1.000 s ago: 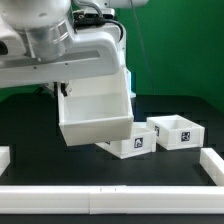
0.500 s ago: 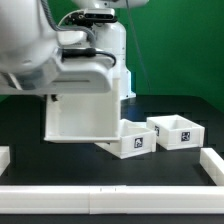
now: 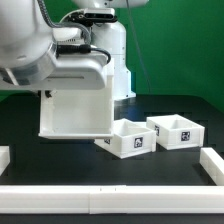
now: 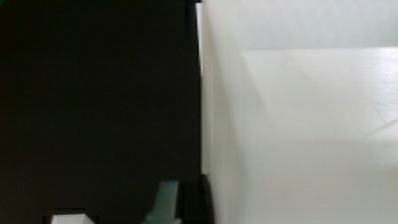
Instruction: Assemble drawer
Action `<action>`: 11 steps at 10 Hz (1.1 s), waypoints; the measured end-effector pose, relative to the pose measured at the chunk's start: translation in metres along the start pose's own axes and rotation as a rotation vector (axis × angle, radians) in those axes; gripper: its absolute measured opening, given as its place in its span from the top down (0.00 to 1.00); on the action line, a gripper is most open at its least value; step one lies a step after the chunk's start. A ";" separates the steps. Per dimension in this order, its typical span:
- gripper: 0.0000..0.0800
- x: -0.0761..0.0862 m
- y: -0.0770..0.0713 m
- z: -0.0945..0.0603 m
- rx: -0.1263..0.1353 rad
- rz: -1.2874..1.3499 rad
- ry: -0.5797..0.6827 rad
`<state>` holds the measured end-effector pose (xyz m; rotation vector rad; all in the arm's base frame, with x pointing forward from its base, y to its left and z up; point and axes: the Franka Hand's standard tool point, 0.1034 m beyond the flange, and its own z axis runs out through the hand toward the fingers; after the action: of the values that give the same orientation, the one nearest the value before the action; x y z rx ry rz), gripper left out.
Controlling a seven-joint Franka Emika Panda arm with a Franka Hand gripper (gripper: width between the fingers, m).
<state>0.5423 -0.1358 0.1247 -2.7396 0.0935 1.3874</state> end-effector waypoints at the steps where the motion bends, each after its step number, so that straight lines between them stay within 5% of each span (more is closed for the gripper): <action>1: 0.96 0.001 0.002 0.004 0.003 0.005 -0.011; 3: 0.96 0.010 0.017 0.021 0.004 0.046 -0.066; 7: 0.96 0.019 0.022 0.050 0.020 0.052 -0.113; 11: 0.96 0.024 0.022 0.058 0.021 0.050 -0.126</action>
Offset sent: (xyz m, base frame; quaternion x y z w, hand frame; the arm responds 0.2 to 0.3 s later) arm -0.0104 -0.0240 -0.0217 -0.0238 -0.0655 0.0763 0.9946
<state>0.5081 -0.1535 0.0700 -2.6425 0.1688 1.5588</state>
